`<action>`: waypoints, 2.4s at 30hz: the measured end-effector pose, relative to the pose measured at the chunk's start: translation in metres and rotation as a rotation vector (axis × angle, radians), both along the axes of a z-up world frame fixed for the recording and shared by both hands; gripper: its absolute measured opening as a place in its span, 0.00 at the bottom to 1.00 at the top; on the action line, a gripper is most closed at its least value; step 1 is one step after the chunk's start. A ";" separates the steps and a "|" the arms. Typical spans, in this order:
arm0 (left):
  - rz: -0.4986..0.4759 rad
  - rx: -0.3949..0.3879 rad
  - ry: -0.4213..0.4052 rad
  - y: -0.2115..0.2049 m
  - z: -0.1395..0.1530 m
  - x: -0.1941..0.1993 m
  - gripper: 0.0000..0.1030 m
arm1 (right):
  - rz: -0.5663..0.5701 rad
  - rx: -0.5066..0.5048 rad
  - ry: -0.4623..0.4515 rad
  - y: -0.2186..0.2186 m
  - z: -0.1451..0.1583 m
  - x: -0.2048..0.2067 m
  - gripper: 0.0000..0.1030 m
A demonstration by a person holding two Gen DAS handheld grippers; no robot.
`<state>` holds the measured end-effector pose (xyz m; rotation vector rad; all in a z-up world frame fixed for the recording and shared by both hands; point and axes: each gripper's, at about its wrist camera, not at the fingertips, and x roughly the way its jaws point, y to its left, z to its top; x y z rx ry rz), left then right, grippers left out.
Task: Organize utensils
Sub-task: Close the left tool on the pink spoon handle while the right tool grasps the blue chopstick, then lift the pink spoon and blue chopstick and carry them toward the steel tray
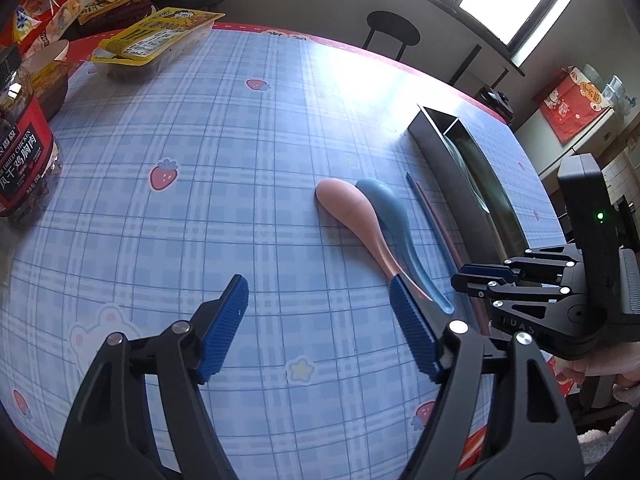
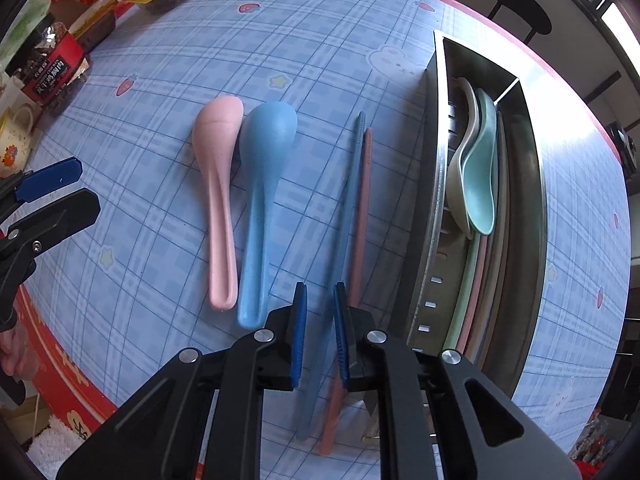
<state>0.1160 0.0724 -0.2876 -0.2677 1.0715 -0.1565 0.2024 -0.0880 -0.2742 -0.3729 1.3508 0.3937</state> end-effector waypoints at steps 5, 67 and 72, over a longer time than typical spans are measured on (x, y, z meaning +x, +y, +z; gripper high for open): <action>-0.002 -0.003 0.002 0.000 -0.001 0.000 0.69 | -0.017 -0.013 0.013 -0.002 -0.008 0.008 0.13; -0.034 -0.109 0.081 -0.053 -0.042 0.071 0.17 | -0.078 0.207 0.004 -0.042 -0.006 -0.043 0.07; -0.097 -0.071 0.108 -0.064 -0.046 0.058 0.06 | -0.079 0.205 -0.003 -0.041 -0.005 -0.045 0.07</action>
